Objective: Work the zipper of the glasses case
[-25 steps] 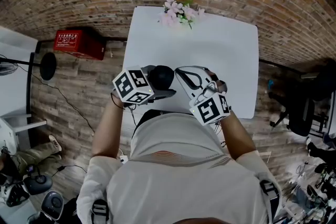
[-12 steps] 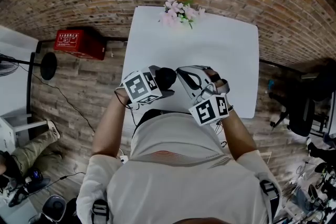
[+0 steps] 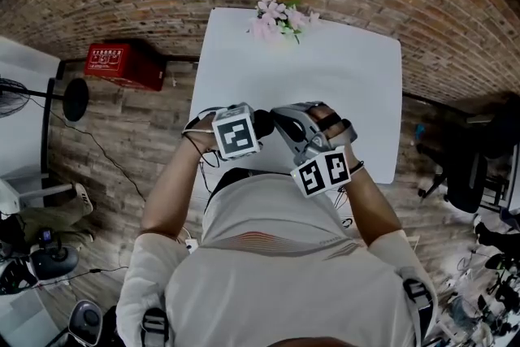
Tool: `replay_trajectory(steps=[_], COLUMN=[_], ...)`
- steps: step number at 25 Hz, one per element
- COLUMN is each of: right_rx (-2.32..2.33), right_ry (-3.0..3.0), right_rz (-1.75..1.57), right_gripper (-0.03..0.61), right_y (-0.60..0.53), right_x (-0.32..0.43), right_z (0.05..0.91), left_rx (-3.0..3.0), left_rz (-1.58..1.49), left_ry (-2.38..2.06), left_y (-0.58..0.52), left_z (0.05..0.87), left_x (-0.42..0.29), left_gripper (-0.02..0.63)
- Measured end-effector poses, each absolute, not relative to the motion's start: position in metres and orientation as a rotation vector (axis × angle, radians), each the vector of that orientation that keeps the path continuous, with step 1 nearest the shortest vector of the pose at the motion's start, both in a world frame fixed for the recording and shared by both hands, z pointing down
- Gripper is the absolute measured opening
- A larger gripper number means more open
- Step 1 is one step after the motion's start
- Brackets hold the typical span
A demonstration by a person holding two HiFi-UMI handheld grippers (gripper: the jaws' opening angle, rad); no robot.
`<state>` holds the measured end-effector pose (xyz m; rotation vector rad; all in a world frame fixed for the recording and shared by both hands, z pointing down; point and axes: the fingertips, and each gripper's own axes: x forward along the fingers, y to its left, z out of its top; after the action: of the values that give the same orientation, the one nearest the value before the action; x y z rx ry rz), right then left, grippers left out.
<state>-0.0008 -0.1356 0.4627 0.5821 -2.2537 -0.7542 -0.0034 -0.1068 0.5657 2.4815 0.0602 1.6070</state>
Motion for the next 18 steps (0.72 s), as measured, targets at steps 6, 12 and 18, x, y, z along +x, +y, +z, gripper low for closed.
replay_trajectory(steps=[6,12,18], right_rx=[0.549,0.651,0.955], right_ry=[-2.237,-2.336,-2.459], right_rz=[-0.762,-0.665,-0.439], right_gripper=[0.063,0.074,0.071], right_y=[-0.136,-0.151,-0.178], right_x=[-0.001,0.007,0.043], right_z=[0.467,0.457,0.428], left_rx=[2.437,2.556,2.693], left_rz=[1.64,1.4,0.801], left_ry=[0.1,-0.023,-0.436], left_y=[-0.101,-0.116,-0.167], left_z=[0.577,0.566,0.512], left_x=[-0.003,0.009,0.012], left_gripper=[0.267,0.272,0.272])
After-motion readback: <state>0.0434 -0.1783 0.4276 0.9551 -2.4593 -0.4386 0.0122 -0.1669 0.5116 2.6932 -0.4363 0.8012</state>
